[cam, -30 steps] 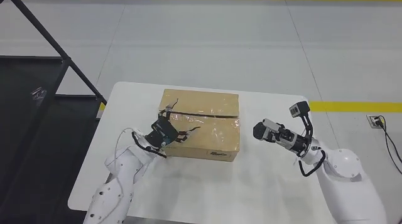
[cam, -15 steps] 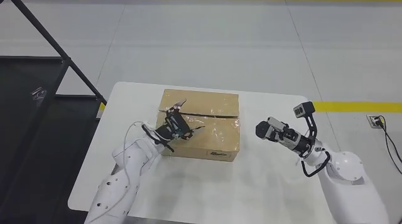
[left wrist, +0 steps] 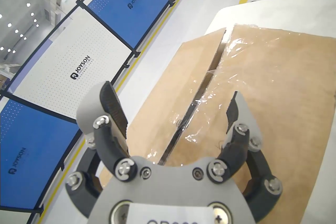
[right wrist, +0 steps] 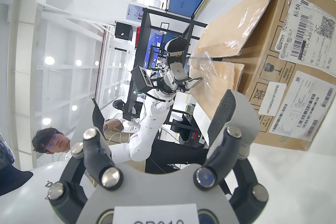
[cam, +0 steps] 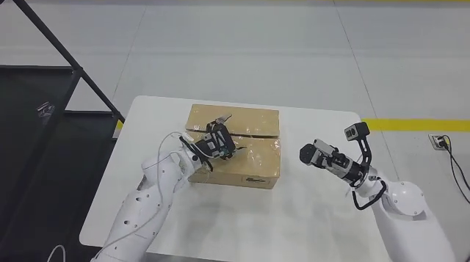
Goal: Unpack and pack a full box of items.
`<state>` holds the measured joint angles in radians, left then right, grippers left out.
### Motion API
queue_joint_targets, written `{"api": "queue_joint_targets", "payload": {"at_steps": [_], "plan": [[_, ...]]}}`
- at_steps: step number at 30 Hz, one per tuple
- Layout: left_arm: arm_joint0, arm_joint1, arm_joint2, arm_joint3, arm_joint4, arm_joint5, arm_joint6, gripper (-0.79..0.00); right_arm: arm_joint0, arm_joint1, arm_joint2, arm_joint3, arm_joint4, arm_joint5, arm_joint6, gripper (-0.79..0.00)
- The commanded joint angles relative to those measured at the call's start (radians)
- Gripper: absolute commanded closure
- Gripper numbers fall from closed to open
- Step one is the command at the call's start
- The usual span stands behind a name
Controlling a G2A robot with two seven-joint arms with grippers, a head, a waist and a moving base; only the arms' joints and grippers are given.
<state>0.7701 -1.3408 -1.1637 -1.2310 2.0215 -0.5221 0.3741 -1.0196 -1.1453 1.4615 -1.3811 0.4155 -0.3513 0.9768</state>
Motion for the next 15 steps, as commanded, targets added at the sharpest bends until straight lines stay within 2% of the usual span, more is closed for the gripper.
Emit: {"api": "queue_joint_targets", "payload": {"at_steps": [1,15], "plan": [[-0.011,-0.003,0.017,0.014,0.000,0.012,-0.001,-0.785,-0.003,0.001,-0.002,-0.003,0.000,-0.001,-0.006,-0.785],[-0.110,-0.035,0.110,0.129,-0.069,0.092,-0.005,-0.785,-0.027,0.007,-0.006,-0.018,0.004,-0.009,-0.029,-0.785]]}}
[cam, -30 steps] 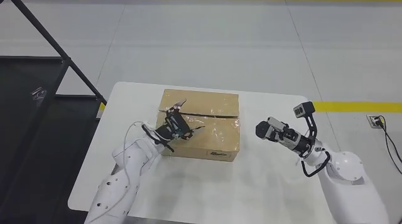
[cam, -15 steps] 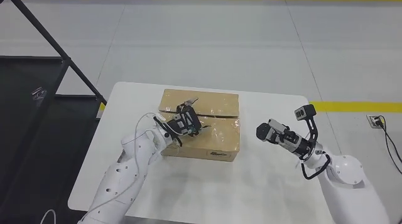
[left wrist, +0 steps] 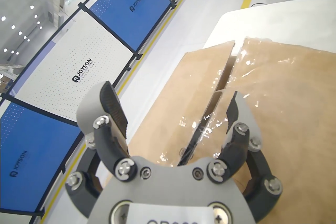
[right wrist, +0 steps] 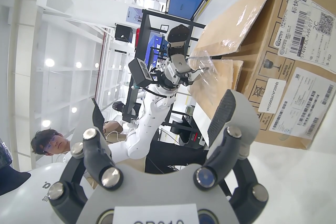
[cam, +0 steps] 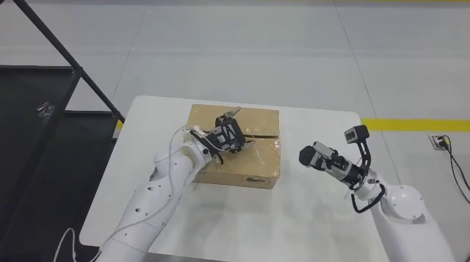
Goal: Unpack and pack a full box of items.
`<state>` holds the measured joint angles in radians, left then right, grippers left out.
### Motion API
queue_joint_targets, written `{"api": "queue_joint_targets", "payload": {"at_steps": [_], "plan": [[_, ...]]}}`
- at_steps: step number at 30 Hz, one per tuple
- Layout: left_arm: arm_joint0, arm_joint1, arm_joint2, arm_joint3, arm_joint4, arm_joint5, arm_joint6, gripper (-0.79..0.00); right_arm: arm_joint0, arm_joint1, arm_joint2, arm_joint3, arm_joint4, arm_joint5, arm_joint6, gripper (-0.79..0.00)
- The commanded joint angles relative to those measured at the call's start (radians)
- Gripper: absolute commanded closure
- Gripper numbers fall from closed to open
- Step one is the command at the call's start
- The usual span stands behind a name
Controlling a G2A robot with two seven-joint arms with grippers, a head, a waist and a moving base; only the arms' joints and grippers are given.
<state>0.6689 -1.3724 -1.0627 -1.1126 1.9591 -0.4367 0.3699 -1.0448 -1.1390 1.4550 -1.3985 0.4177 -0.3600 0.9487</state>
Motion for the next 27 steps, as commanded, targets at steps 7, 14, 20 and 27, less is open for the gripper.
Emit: {"api": "queue_joint_targets", "payload": {"at_steps": [7,14,20,27], "plan": [[-0.060,-0.027,0.065,0.072,-0.037,0.037,-0.003,-0.785,-0.018,0.005,0.008,-0.012,0.006,-0.006,-0.007,-0.785],[-0.108,-0.053,0.111,0.136,-0.077,0.080,-0.006,-0.785,-0.028,0.008,0.009,-0.017,0.009,-0.006,-0.016,-0.785],[-0.138,-0.071,0.140,0.177,-0.097,0.102,-0.001,-0.785,-0.037,0.011,0.010,-0.022,0.009,-0.011,-0.019,-0.785],[-0.165,-0.092,0.173,0.217,-0.117,0.117,0.000,-0.785,-0.045,0.015,0.017,-0.022,0.016,-0.016,-0.016,-0.785]]}}
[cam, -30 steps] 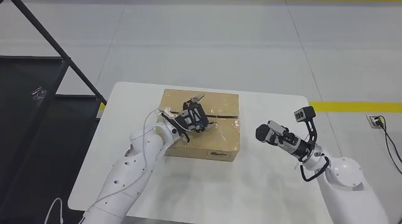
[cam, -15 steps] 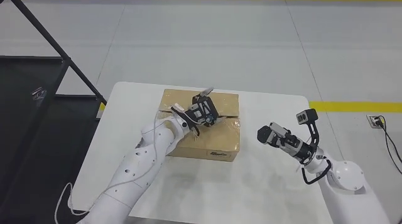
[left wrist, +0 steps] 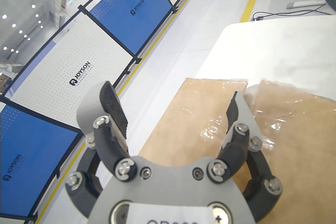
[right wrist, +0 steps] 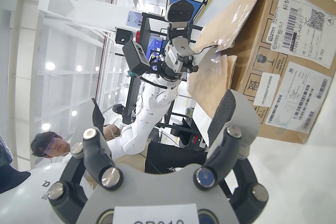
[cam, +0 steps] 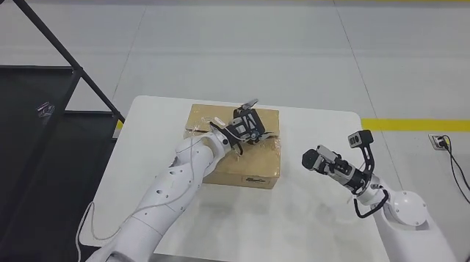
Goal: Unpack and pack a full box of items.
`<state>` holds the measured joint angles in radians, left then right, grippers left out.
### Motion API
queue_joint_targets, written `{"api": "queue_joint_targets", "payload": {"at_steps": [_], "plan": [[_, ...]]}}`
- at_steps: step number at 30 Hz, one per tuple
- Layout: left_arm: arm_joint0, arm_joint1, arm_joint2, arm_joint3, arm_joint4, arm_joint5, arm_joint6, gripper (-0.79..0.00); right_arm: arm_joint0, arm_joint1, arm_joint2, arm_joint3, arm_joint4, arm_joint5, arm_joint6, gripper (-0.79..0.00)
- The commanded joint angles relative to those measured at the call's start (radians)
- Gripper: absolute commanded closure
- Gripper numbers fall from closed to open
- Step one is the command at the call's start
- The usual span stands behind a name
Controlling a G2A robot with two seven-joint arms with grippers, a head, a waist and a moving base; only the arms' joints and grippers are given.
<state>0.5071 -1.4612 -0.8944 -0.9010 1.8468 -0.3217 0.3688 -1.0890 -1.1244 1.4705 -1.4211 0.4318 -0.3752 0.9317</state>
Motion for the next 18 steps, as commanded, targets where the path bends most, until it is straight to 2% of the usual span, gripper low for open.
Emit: {"api": "queue_joint_targets", "payload": {"at_steps": [1,7,10,14,18], "plan": [[-0.007,-0.006,0.009,0.011,-0.008,0.004,0.001,-0.785,-0.002,0.002,0.004,0.002,0.003,-0.002,0.003,-0.785],[-0.027,-0.025,0.032,0.043,-0.023,0.030,0.004,-0.785,0.009,0.008,0.021,0.019,0.017,0.001,0.025,-0.785],[-0.034,-0.027,0.014,0.053,-0.047,0.069,0.026,-0.785,0.015,0.010,0.024,0.020,0.022,0.004,0.033,-0.785],[-0.017,-0.011,-0.055,0.033,-0.079,0.147,0.072,-0.785,0.053,0.007,-0.005,0.019,0.038,0.056,0.038,-0.785],[0.056,0.024,-0.165,-0.051,-0.094,0.210,0.114,-0.785,0.134,-0.003,-0.088,0.029,0.002,0.115,0.043,-0.785]]}}
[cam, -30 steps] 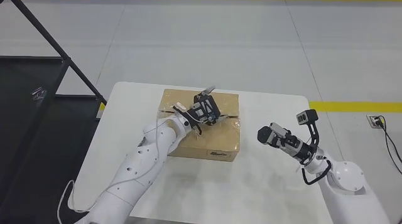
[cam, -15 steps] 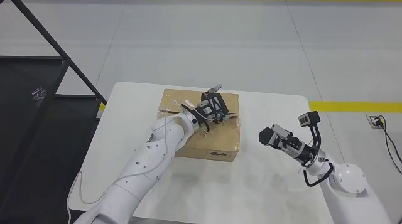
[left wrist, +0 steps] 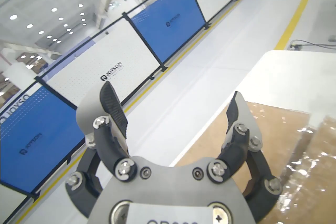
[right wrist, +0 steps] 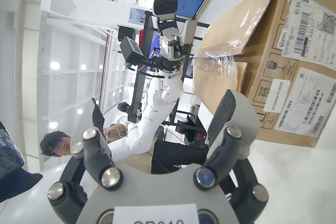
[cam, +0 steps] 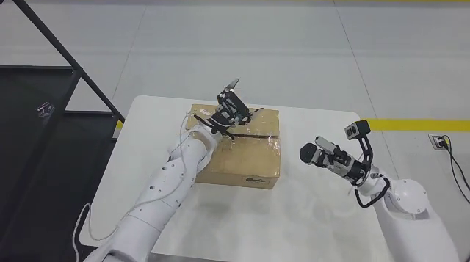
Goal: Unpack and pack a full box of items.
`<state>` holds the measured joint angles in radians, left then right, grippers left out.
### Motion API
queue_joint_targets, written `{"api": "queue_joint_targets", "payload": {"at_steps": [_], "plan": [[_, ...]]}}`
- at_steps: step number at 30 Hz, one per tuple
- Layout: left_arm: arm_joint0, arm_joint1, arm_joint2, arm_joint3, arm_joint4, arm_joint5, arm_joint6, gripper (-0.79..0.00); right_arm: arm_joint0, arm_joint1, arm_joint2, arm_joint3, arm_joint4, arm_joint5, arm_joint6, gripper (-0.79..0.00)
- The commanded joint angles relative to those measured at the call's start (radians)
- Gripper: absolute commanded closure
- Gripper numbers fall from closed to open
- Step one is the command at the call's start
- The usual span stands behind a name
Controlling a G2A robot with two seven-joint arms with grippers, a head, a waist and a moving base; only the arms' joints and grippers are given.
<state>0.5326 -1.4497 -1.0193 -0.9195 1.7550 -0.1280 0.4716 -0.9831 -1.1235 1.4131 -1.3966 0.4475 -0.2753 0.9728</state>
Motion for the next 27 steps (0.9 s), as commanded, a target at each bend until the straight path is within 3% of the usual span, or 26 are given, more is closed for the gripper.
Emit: {"api": "queue_joint_targets", "payload": {"at_steps": [1,7,14,19,27], "plan": [[0.059,0.023,-0.071,-0.063,-0.003,0.028,0.016,-0.785,0.051,-0.008,-0.059,0.012,-0.024,0.026,0.003,-0.785],[0.268,0.077,-0.243,-0.265,-0.013,0.051,0.017,-0.785,0.197,-0.044,-0.224,0.100,-0.072,0.066,-0.043,-0.785],[0.456,0.102,-0.362,-0.422,-0.050,0.105,0.005,-0.785,0.335,-0.098,-0.393,0.204,-0.119,0.094,-0.160,-0.785],[0.521,0.111,-0.403,-0.453,-0.073,0.101,0.002,-0.785,0.403,-0.127,-0.446,0.304,-0.099,0.107,-0.182,-0.785],[0.546,0.116,-0.419,-0.484,-0.087,0.092,0.007,-0.785,0.443,-0.135,-0.449,0.386,-0.110,0.137,-0.154,-0.785]]}}
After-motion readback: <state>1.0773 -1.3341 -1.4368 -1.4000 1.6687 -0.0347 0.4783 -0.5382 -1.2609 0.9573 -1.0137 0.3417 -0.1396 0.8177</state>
